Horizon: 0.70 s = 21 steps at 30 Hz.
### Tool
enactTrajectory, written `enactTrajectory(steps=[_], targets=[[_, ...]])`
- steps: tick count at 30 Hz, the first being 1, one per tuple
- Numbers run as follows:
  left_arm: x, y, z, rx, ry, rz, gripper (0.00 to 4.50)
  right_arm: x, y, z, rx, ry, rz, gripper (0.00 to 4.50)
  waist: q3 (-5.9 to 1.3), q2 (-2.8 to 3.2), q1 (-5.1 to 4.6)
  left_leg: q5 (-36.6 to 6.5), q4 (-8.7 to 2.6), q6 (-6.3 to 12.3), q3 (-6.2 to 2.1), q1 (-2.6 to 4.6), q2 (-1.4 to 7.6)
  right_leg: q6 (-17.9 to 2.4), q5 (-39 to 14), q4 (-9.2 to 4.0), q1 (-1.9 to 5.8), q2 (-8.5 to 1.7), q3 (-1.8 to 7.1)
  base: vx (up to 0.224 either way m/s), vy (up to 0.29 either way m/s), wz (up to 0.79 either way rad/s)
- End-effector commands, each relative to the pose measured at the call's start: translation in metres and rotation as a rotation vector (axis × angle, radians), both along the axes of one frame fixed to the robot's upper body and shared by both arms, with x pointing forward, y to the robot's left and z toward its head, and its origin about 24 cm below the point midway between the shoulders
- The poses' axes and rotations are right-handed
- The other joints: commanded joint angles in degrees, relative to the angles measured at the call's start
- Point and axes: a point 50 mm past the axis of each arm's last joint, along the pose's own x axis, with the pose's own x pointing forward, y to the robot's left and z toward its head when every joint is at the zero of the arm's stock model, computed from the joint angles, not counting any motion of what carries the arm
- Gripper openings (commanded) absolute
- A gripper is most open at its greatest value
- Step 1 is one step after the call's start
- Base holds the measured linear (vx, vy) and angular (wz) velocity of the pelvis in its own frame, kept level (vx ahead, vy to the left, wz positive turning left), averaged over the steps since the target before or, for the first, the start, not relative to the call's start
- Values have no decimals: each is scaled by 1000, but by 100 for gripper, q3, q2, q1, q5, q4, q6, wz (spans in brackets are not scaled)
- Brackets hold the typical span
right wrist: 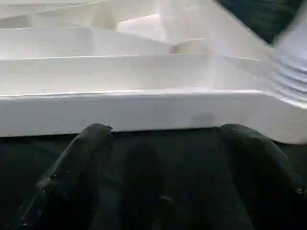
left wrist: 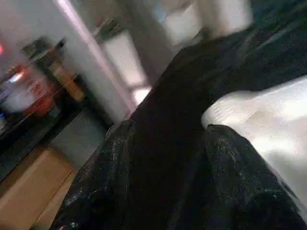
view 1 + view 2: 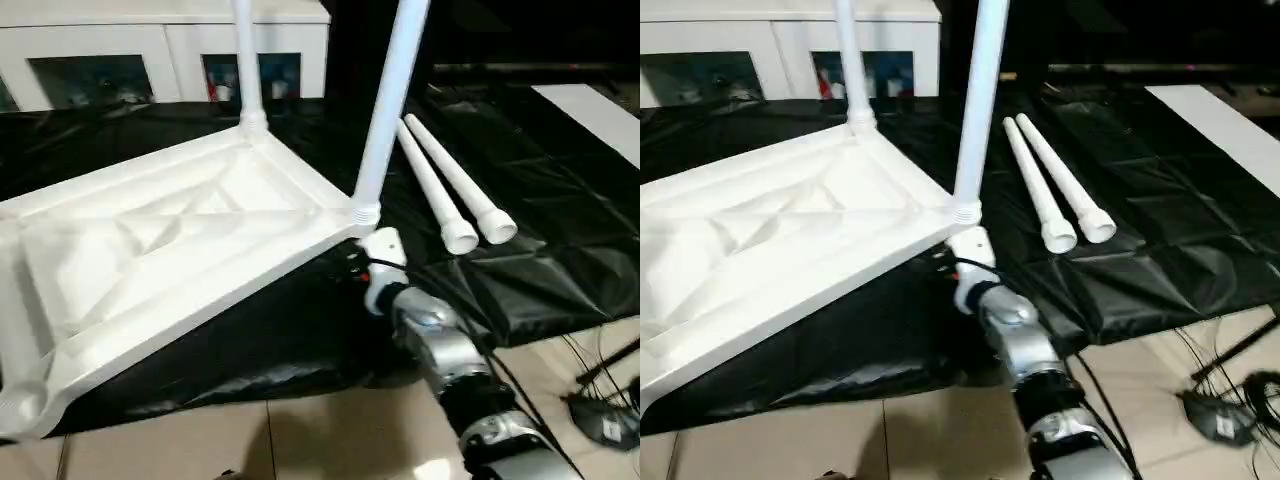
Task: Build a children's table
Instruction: Rotate table base
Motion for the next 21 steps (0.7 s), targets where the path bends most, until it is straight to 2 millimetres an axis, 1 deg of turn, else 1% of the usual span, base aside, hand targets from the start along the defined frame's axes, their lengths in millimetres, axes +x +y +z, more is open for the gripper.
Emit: enactTrajectory(steps=[1,2,3,4,5,6,7,8,9,10,11,12,13,14,15,16,18,19,20,21], targets=[[-7,5,-8,-24,47,38,294,2,-5,-2,-29,14,-18,385,-327,218,-14,-2167,-489,-341,-77,255,118,-1040,-946,-363,107,-160,168,0,0,0],[-10,6,-13,-46,75,37,298,3,-5,-2,-31,20,-22,385,-326,220,-8,-2187,-491,-358,-75,258,115,-1039,-952,-365,102,-160,171,0,0,0],[-11,6,-19,-81,112,13,307,3,-5,-3,-34,25,-23,385,-327,197,-2,-2188,-495,-371,-78,246,107,-1034,-974,-368,108,-167,173,0,0,0],[-12,5,-23,-102,131,-3,319,4,-5,-4,-39,30,-23,385,-329,210,5,-2173,-496,-380,-83,235,104,-1030,-967,-358,116,-172,176,0,0,0],[-12,1,-32,-142,173,-44,329,4,-5,-5,-44,35,-21,385,-335,190,6,-2136,-501,-381,-87,223,105,-1029,-948,-361,127,-181,176,0,0,0],[-10,-4,-40,-178,215,-93,336,4,-4,-5,-51,40,-19,385,-332,202,17,-2116,-504,-392,-91,230,107,-1054,-936,-366,114,-186,178,0,0,0],[-10,-5,-41,-182,219,-100,343,4,-4,-5,-52,40,-19,385,-330,213,15,-2181,-511,-422,-91,222,107,-1055,-933,-363,114,-183,176,0,0,0],[-6,-20,-53,-246,272,-195,343,6,-3,-6,-65,48,-15,385,-333,206,14,-2196,-512,-438,-94,226,108,-1062,-929,-363,117,-192,176,0,0,0],[-5,-23,-54,-256,282,-214,365,6,-2,-6,-67,49,-13,385,-335,185,4,-2193,-518,-440,-105,200,111,-1092,-919,-348,140,-199,174,0,0,0],[-1,-35,-59,-293,318,-285,373,7,-1,-7,-72,52,-7,385,-347,187,1,-2227,-515,-447,-99,218,123,-1116,-876,-338,137,-206,176,0,0,0],[0,-43,-62,-309,361,-335,376,8,0,-7,-76,56,-3,385,-342,187,0,-2184,-511,-430,-104,211,117,-1136,-857,-345,145,-214,175,0,0,0],[-1,-50,-65,-322,404,-379,381,9,1,-7,-81,59,0,385,-331,202,15,-2232,-507,-403,-87,238,127,-1163,-922,-364,112,-209,177,0,0,0],[-1,-50,-65,-322,404,-379,393,9,1,-7,-81,59,0,385,-322,188,23,-2299,-506,-375,-81,230,121,-1155,-1052,-374,116,-203,181,0,0,0],[-4,-57,-68,-339,468,-430,406,10,3,-6,-86,60,2,385,-323,186,38,-2322,-503,-366,-75,242,119,-1135,-1106,-383,104,-200,184,0,0,0],[-6,-58,-69,-344,488,-445,416,11,3,-6,-87,60,1,385,-327,190,47,-2261,-510,-357,-91,218,128,-1133,-1102,-371,126,-216,187,0,0,0],[-7,-60,-69,-351,508,-460,420,12,4,-5,-87,61,1,385,-325,192,66,-2234,-507,-368,-84,225,128,-1116,-1092,-371,117,-211,187,0,0,0],[-12,-63,-70,-360,561,-504,428,14,4,-4,-88,62,0,385,-327,183,67,-2180,-513,-372,-90,208,116,-1075,-1060,-357,137,-196,182,0,0,0],[-16,-68,-70,-362,605,-554,437,15,4,-3,-90,63,-1,385,-325,147,61,-2145,-515,-366,-86,206,120,-1069,-1053,-360,141,-196,181,0,0,0],[-19,-71,-69,-360,642,-590,445,16,4,-3,-91,63,-2,385,-321,167,62,-2141,-516,-365,-95,197,117,-1059,-1074,-350,144,-197,181,0,0,0],[-21,-75,-68,-334,680,-643,445,17,4,-2,-91,63,-3,385,-319,165,45,-2156,-520,-352,-87,195,116,-1051,-1097,-360,141,-186,180,0,0,0]])
